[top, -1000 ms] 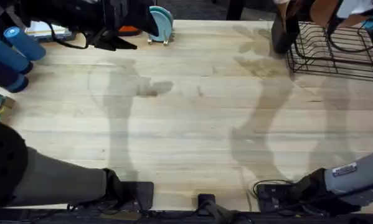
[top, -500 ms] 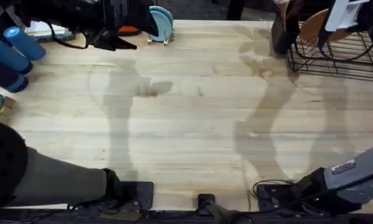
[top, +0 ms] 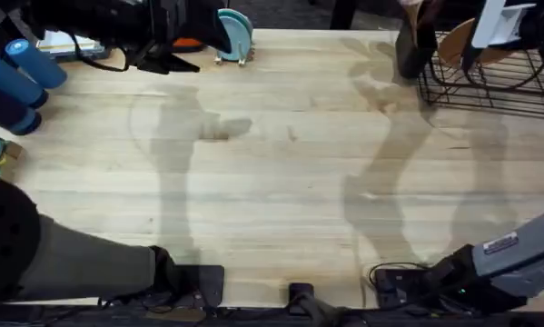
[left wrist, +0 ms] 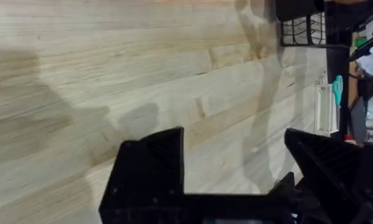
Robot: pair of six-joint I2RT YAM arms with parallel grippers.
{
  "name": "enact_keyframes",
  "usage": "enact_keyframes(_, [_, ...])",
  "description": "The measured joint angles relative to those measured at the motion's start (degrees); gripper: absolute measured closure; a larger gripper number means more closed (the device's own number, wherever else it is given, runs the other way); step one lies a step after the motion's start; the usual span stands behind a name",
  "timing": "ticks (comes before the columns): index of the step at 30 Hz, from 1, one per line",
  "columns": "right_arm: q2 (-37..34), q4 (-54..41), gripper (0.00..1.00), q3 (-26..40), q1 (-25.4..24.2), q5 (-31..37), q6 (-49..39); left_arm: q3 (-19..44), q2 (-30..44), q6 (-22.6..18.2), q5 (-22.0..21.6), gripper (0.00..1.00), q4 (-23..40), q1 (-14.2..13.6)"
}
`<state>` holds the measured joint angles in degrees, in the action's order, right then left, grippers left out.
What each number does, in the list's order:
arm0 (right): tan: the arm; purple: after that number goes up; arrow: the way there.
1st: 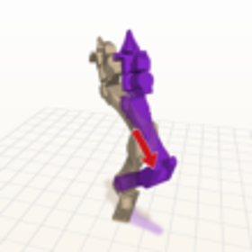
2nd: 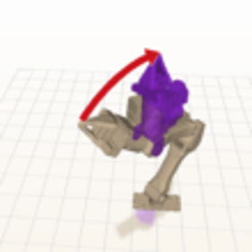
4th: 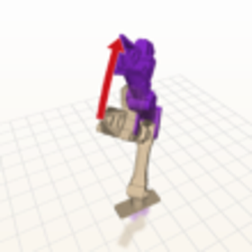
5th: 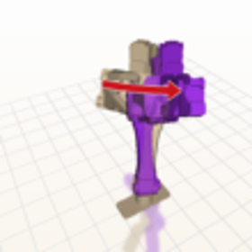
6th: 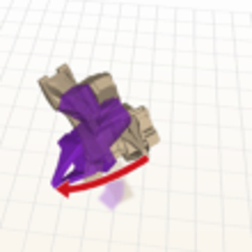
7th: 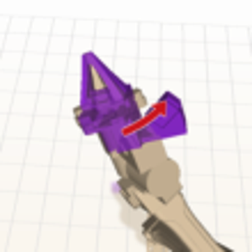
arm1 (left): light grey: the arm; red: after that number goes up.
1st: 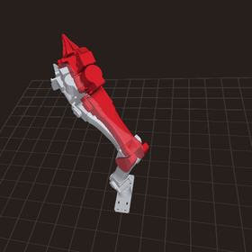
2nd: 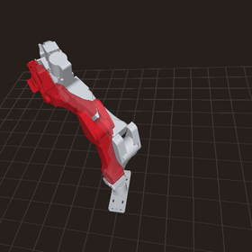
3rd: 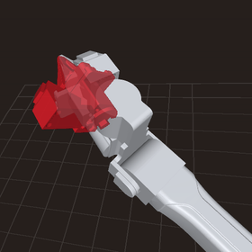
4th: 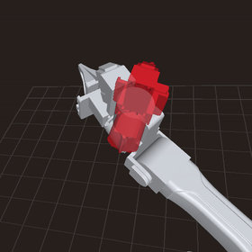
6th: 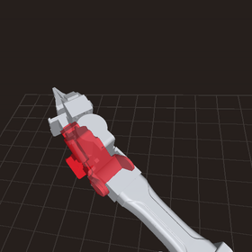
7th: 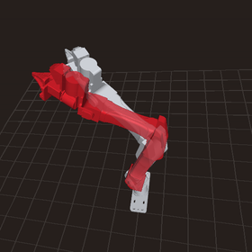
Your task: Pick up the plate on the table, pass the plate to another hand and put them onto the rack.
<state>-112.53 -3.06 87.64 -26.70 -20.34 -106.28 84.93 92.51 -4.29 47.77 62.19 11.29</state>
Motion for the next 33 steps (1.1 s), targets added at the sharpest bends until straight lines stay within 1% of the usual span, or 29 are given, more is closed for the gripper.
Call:
enact_keyframes(1, [-0.24,-0.40,0.246,0.00,0.00,0.36,0.50,0.00,0.00,0.00,0.00,0.008,0.02,0.00])
enact_keyframes(2, [-0.27,-0.54,0.093,0.00,0.00,0.57,0.66,0.00,0.00,0.00,0.00,0.008,0.00,0.00])
enact_keyframes(3, [-0.27,-0.63,0.029,0.00,0.00,0.68,0.65,0.00,0.00,-0.01,0.00,0.008,0.00,0.00])
enact_keyframes(4, [-0.27,-0.73,0.011,0.00,0.00,0.71,0.82,0.00,0.02,0.00,0.00,0.007,0.00,0.00])
enact_keyframes(8, [-0.27,-0.97,0.009,0.00,0.00,1.03,2.11,0.00,0.00,0.00,0.00,0.006,0.00,0.00])
enact_keyframes(18, [-0.27,-0.36,0.010,0.00,0.00,1.05,10.30,0.00,0.00,0.00,0.00,0.008,0.00,0.00])
enact_keyframes(28, [-0.27,-0.01,0.009,0.00,0.00,1.06,21.00,0.00,0.01,0.00,0.00,0.007,0.00,0.00])
enact_keyframes(33, [0.23,-0.99,0.009,0.00,0.00,1.19,28.71,0.00,0.00,0.00,0.00,0.006,0.00,0.00])
